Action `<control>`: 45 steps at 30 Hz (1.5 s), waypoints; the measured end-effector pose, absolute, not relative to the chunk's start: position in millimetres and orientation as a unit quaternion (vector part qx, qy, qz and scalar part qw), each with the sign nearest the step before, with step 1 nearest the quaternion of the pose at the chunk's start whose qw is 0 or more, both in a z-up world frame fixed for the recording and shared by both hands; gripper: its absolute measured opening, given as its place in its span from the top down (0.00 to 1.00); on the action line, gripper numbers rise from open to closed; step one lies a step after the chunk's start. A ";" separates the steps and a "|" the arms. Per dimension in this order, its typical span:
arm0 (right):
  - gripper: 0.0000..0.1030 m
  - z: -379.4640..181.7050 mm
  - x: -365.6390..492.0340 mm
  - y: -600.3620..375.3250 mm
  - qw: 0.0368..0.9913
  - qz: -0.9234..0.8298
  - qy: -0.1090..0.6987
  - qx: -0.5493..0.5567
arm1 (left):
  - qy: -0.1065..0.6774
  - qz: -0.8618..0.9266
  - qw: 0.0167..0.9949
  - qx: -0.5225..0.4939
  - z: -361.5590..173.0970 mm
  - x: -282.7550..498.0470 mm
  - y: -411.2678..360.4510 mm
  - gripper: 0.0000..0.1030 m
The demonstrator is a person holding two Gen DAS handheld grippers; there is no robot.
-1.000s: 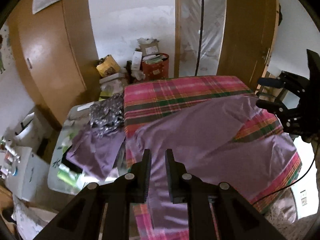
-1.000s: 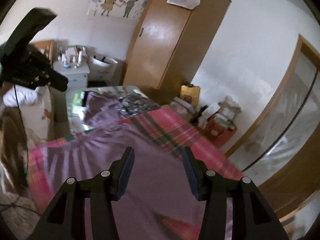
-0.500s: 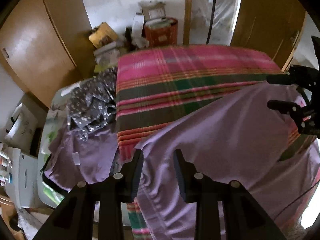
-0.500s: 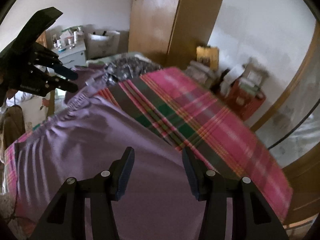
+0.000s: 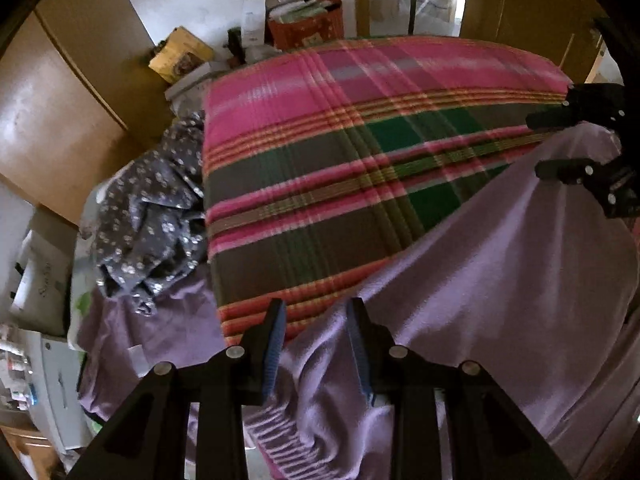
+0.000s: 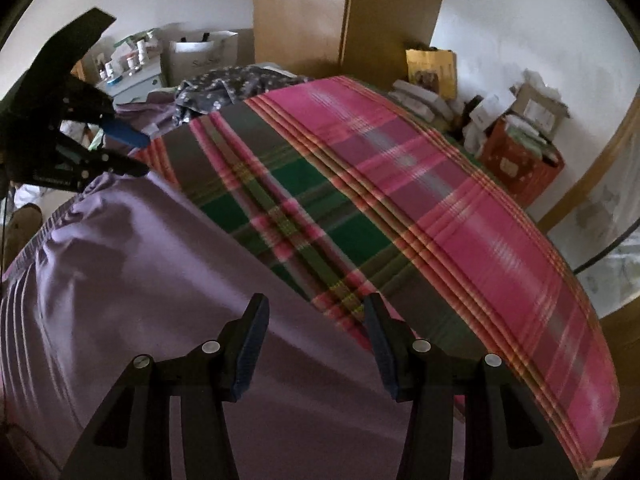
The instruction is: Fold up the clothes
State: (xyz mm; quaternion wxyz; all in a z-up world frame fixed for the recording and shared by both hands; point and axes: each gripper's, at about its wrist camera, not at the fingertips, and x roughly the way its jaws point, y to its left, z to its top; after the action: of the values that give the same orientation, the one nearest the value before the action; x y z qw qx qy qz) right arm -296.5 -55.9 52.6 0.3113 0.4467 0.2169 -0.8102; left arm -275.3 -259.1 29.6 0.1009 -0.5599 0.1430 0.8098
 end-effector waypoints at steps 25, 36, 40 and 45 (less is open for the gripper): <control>0.46 27.1 -301.3 -59.1 0.374 -0.779 0.193 0.465 | 0.098 0.816 0.148 -0.551 21.1 -261.2 -272.0 0.68; 0.46 26.4 -303.2 -60.2 0.369 -0.777 0.190 0.473 | 0.101 0.823 0.151 -0.539 18.5 -262.1 -274.7 0.66; 0.46 26.3 -301.9 -60.6 0.360 -0.781 0.190 0.474 | 0.103 0.822 0.147 -0.541 20.6 -258.1 -271.8 0.71; 0.47 25.7 -298.3 -59.0 0.355 -0.787 0.188 0.468 | 0.124 0.829 0.135 -0.529 22.5 -257.7 -265.2 0.97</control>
State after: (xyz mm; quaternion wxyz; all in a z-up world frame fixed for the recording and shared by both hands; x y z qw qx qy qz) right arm -298.3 -59.0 25.7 0.3551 0.4676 0.1880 -0.7874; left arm -257.7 -265.2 22.5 0.1351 -0.5288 0.1239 0.8287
